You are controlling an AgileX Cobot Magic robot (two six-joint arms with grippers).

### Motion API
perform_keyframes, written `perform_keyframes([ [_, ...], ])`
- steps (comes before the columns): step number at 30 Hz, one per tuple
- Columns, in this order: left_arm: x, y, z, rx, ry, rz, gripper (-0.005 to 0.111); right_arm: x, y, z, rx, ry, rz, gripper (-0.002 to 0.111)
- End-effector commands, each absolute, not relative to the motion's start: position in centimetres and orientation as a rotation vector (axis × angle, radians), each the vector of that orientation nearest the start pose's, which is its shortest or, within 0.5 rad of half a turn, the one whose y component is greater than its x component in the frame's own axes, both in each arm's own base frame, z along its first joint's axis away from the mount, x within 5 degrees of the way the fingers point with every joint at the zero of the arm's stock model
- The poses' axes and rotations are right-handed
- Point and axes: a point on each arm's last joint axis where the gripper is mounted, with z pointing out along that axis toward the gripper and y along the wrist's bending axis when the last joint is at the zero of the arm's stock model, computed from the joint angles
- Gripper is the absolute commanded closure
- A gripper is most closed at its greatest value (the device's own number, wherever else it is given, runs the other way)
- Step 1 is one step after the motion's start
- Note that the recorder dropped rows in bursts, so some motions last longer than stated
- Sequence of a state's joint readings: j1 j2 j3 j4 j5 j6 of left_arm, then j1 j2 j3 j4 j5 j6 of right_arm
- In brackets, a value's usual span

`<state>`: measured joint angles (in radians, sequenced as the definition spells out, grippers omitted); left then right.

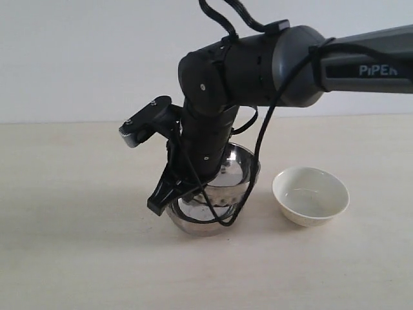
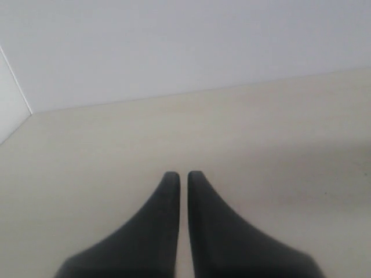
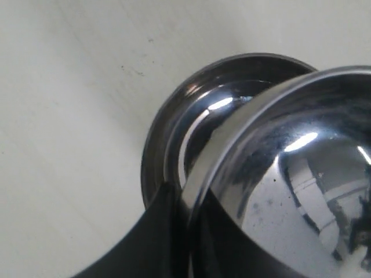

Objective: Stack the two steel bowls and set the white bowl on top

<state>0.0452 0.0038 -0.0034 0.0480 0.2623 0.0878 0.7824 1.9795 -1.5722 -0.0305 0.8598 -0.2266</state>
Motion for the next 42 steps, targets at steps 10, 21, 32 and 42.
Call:
perform_keyframes([
  [10, 5.5, 0.4, 19.0, 0.053, 1.739, 0.131, 0.103, 30.8, 30.3, 21.9, -1.312, 2.367, 0.172, 0.108],
  [21, 5.5, 0.4, 19.0, 0.053, 1.739, 0.131, 0.103, 31.1, 31.1, 20.3, -1.301, 2.377, 0.210, 0.108],
  [32, 5.5, 0.4, 19.0, 0.053, 1.739, 0.131, 0.103, 31.1, 31.3, 19.4, -1.294, 2.411, 0.236, 0.100],
  [42, 5.5, 0.4, 19.0, 0.053, 1.739, 0.131, 0.103, 31.0, 31.2, 19.6, -1.293, 2.414, 0.237, 0.063],
])
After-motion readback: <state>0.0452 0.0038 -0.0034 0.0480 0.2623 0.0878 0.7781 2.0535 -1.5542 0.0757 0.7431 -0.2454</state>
